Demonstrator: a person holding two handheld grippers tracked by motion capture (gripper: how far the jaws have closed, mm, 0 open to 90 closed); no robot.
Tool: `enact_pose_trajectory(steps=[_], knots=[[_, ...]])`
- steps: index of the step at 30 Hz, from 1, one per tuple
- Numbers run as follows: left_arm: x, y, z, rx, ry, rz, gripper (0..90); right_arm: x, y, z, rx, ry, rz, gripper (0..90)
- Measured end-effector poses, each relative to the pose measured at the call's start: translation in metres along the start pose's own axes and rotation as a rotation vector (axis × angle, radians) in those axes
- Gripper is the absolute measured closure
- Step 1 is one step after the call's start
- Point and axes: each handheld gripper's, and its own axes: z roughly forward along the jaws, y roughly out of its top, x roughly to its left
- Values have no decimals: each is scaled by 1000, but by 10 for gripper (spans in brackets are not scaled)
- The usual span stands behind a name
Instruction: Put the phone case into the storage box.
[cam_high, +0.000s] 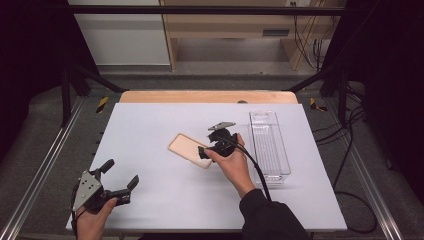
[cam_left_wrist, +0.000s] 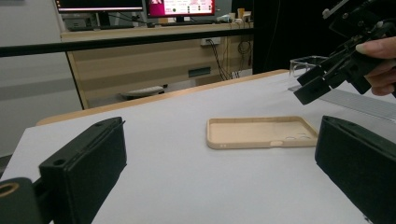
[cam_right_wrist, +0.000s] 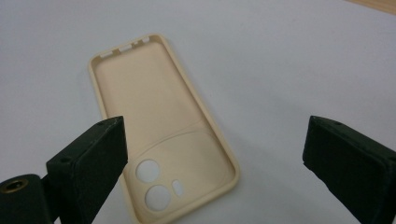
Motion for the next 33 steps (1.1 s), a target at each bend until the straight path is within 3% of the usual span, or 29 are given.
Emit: enact_pose_trajectory(steps=[4, 6, 9, 14, 19, 33], knots=[[0, 0, 0, 1, -1, 2, 17, -3, -8, 6, 22, 13, 22, 152], [-1, 0, 1, 2, -2, 4, 17, -3, -11, 7, 43, 32, 17, 243], [-1, 0, 0, 6, -1, 10, 17, -2, -14, 6, 23, 49, 2, 392], [-1, 0, 1, 7, -2, 11, 17, 3, -19, 6, 36, 81, -25, 658], [-2, 0, 2, 14, -8, 16, 17, 10, -23, 9, 67, 113, -41, 831], [-4, 0, 3, 24, -6, 34, 19, 24, -30, 15, 124, 128, -109, 899]])
